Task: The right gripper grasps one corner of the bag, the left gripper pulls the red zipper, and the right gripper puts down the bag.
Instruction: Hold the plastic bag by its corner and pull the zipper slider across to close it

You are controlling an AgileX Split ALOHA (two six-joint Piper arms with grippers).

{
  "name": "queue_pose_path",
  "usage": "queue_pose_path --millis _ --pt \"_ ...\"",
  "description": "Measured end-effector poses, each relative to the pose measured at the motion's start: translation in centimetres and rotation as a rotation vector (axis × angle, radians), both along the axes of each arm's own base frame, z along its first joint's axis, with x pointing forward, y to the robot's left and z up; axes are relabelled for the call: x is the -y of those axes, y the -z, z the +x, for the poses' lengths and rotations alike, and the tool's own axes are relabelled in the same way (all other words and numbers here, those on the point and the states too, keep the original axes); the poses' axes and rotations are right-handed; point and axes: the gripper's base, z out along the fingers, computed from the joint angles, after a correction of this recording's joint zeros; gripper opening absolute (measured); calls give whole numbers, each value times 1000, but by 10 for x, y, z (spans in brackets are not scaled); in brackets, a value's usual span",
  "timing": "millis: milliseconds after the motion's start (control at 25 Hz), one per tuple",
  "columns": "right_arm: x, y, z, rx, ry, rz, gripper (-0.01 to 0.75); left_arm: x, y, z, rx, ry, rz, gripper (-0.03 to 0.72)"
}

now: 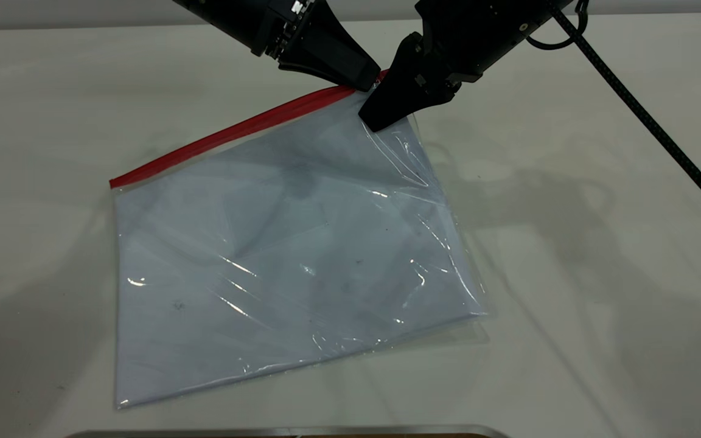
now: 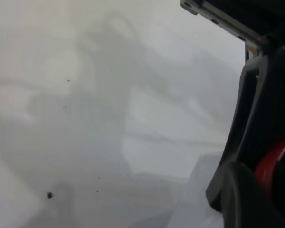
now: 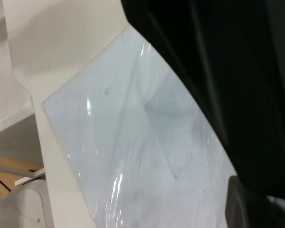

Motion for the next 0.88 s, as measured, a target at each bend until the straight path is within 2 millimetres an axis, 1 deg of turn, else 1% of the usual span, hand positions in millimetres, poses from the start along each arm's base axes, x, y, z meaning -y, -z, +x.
queue_pose_path --millis 360,440,560,680,880 --pt "1 0 1 0 5 1 34 -2 0 1 10 3 -6 154" --pt "6 -2 3 -8 20 16 34 -3 -1 2 6 -3 -18 136" --pt "12 -9 6 -3 32 30 34 -2 -4 3 10 -16 -44 89" --pt "16 -14 8 7 42 37 34 -2 -6 5 17 -27 -66 85" --pt "16 -15 9 5 50 46 34 -6 -6 7 21 -33 -76 84"
